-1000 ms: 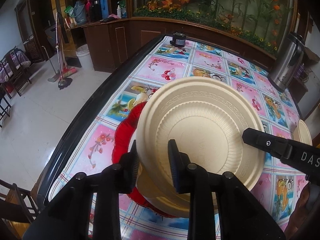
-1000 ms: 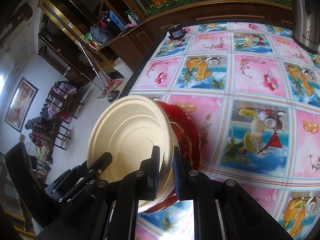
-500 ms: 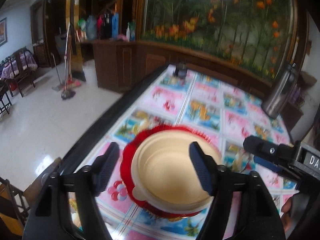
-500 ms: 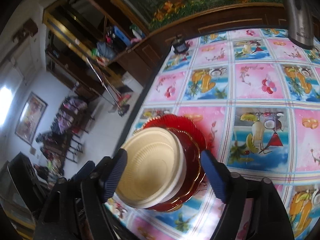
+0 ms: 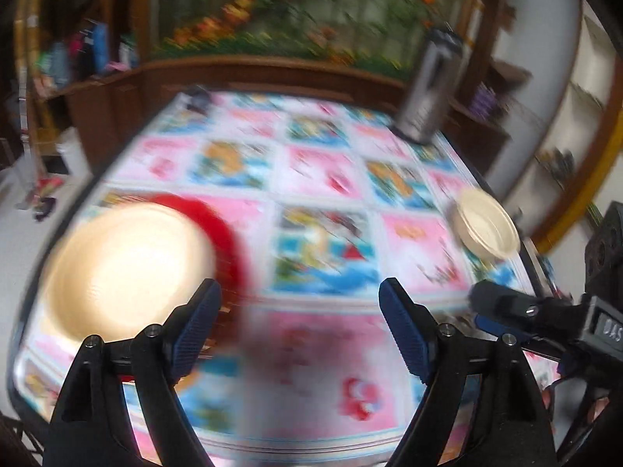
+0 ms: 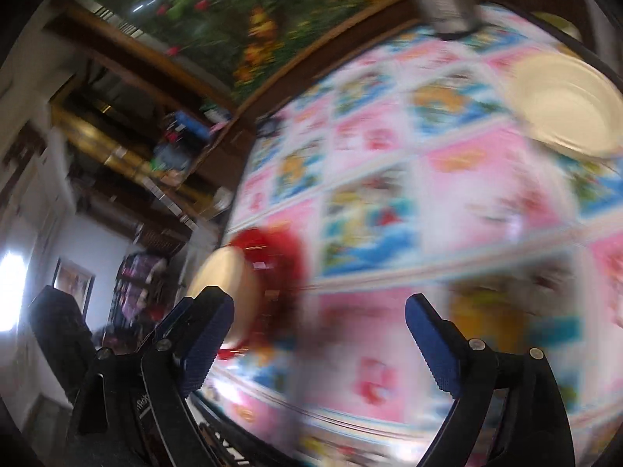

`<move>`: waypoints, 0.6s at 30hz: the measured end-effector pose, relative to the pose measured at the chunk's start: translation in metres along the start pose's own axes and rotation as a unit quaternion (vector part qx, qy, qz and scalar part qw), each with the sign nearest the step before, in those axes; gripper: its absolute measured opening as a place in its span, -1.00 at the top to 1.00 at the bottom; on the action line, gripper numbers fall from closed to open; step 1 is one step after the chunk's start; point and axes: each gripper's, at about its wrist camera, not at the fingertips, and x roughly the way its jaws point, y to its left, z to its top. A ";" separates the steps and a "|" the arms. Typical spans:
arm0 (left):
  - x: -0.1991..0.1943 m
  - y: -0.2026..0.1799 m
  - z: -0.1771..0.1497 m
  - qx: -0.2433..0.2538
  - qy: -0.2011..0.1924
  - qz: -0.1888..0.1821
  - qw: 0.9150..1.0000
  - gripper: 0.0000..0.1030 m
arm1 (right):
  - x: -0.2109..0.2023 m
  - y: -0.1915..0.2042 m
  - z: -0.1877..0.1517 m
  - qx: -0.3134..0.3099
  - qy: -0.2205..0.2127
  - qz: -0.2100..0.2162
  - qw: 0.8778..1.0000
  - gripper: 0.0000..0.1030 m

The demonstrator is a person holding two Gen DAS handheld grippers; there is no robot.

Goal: Organize plates and bowls
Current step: 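Move both grippers to the second beige bowl and grasp its rim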

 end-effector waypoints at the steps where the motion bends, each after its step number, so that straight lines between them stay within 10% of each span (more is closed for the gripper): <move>1: 0.010 -0.012 0.000 0.005 0.016 -0.012 1.000 -0.62 | -0.010 -0.017 0.001 0.018 -0.006 -0.006 1.000 -0.78; 18: 0.106 -0.158 0.042 0.037 0.082 -0.090 0.992 -0.61 | -0.101 -0.185 0.069 0.192 -0.132 -0.037 0.972 -0.80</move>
